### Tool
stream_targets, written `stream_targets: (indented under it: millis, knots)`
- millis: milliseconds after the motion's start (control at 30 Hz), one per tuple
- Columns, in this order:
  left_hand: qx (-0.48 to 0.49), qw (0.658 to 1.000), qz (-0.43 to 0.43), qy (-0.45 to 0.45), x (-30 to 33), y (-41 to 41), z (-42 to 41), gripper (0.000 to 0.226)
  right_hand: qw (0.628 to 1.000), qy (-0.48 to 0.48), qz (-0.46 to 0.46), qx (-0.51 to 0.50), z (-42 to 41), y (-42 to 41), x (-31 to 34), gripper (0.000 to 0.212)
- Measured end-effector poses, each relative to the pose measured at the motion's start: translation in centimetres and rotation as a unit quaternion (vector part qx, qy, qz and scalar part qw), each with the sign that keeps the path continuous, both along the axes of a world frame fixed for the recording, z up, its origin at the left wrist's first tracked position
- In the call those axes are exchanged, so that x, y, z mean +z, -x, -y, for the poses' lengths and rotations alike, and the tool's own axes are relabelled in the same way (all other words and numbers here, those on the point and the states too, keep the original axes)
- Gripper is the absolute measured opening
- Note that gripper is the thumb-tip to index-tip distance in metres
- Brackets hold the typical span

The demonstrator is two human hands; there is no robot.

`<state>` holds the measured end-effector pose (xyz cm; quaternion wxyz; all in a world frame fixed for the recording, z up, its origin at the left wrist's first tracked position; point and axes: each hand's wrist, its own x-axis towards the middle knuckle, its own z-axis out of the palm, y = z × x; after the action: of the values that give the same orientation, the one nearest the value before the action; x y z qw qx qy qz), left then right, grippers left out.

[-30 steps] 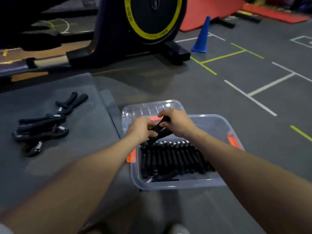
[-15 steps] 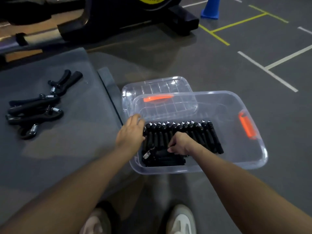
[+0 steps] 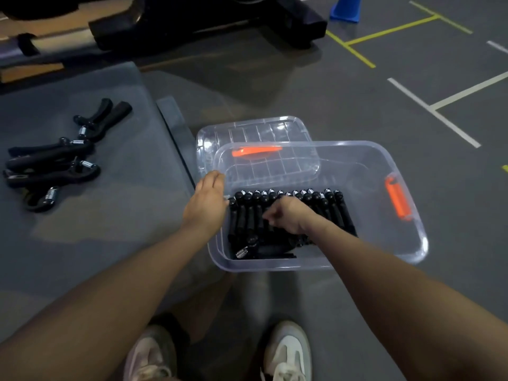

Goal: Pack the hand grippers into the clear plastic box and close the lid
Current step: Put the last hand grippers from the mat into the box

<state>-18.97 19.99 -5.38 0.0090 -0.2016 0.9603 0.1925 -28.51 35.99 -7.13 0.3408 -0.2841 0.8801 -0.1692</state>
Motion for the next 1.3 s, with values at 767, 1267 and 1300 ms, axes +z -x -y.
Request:
stream_targets:
  millis: [767,1267,1300]
  knots:
    - [0.348,0.928,-0.128,-0.038,2.6,-12.9,28.1,0.041,0.990,0.127,-0.037,0.050,36.8,-7.8,6.5,0.042]
    - [0.347,0.924,-0.025,-0.159,-0.1,-13.3,35.5,0.030,0.961,0.110,-0.168,0.190,46.3,-10.8,2.2,0.049]
    - [0.348,0.921,-0.025,-0.175,0.0,-13.3,35.5,0.030,0.956,0.113,-0.184,0.197,46.2,-10.8,2.3,0.046]
